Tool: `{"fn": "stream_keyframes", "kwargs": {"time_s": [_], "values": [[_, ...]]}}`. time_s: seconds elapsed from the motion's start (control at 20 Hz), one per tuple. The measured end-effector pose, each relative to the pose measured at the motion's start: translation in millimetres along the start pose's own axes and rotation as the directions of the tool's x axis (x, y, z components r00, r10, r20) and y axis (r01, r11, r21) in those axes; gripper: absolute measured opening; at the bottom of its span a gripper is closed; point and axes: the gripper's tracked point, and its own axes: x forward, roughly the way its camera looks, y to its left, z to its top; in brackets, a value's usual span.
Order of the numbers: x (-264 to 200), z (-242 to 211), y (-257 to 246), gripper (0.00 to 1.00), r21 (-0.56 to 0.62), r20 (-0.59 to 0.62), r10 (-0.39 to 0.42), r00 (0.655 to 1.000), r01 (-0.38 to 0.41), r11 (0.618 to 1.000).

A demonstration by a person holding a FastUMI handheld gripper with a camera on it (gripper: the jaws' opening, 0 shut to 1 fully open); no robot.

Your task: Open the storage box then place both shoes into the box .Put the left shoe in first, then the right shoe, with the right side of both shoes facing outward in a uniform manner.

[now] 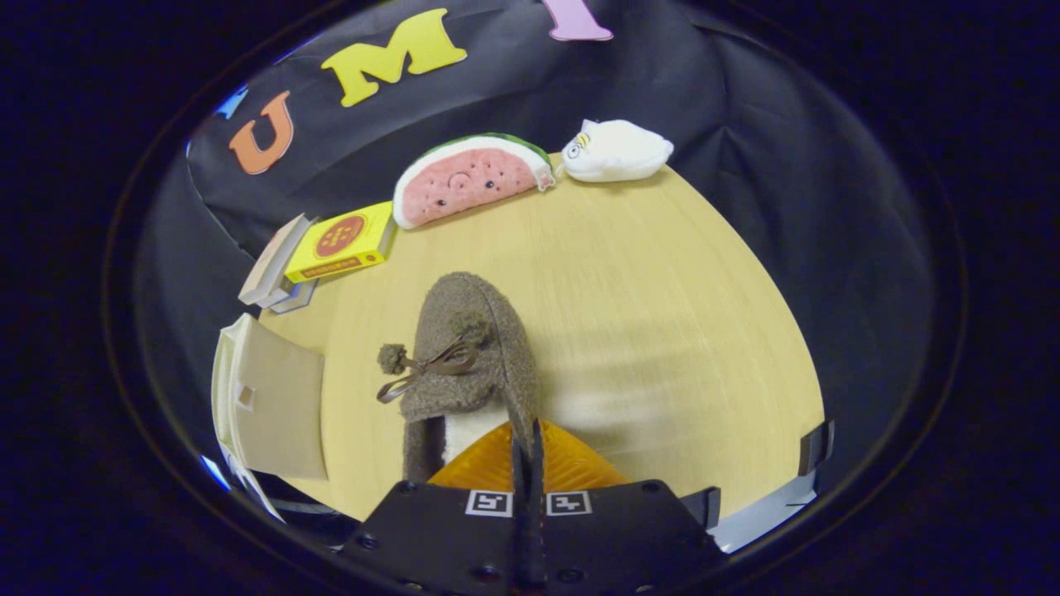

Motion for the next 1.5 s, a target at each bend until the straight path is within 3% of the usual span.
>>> {"fn": "stream_keyframes", "kwargs": {"time_s": [0.5,0.85,1.1,1.25,1.5], "values": [[-75.4,9.5,162.7,0.00,-0.148,0.083,0.095,0.992,-0.082,0.986],[-77.5,-19.2,297.5,0.00,-0.239,0.044,0.188,0.981,-0.172,0.956],[-50.7,-56.0,379.2,0.00,-0.259,-0.029,0.231,0.972,-0.231,0.938],[-25.5,-72.6,397.8,0.00,-0.201,-0.057,0.224,0.973,-0.231,0.952],[7.3,-79.2,392.6,0.00,-0.116,-0.027,0.129,0.991,-0.132,0.985]]}}
